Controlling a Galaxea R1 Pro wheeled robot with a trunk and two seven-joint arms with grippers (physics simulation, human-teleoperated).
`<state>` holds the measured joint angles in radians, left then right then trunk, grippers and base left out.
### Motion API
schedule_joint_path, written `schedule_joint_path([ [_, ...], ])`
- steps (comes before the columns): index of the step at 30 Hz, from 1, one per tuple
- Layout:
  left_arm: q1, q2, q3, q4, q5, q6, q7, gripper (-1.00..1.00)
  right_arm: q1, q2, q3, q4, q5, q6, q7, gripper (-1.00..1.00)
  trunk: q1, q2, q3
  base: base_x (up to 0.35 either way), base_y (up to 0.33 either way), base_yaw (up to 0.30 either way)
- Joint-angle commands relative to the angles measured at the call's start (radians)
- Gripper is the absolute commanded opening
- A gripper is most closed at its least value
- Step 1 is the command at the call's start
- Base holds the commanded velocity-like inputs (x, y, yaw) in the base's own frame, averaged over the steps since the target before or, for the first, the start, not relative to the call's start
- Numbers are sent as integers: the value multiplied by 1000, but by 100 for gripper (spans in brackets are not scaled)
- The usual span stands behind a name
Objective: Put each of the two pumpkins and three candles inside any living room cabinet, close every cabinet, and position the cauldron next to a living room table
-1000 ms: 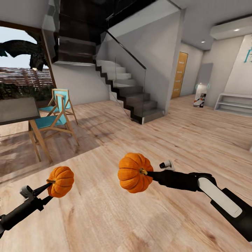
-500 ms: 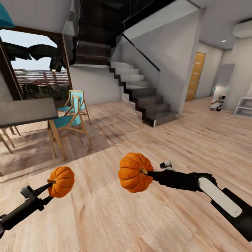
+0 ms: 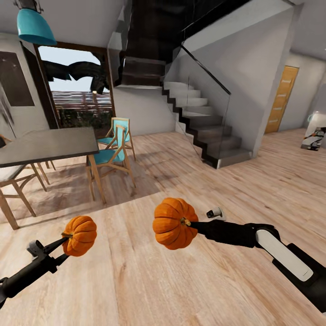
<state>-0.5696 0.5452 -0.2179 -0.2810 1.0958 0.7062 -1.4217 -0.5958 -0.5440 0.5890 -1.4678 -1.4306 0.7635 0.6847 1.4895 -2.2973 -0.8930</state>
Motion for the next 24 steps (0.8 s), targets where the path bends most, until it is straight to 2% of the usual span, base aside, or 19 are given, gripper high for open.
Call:
schedule_joint_path([
  [1,-1,1,-1,0,7,9,-2,-100,-1,-1,1,0,-6,5,-2,-100,-4,7,2,0,0,274],
  [9,-2,1,-1,-3,6,10,-2,-100,-1,1,2,5,-5,6,-3,-100,-35,63,27,0,0,266],
  [18,-1,1,-1,-3,6,10,-2,-100,-1,-1,2,21,-7,5,-2,-100,-69,126,55,0,0,45],
  [24,-1,1,-2,-3,8,11,-2,-100,-1,-1,2,21,-7,7,-4,-100,-92,168,74,0,0,209],
])
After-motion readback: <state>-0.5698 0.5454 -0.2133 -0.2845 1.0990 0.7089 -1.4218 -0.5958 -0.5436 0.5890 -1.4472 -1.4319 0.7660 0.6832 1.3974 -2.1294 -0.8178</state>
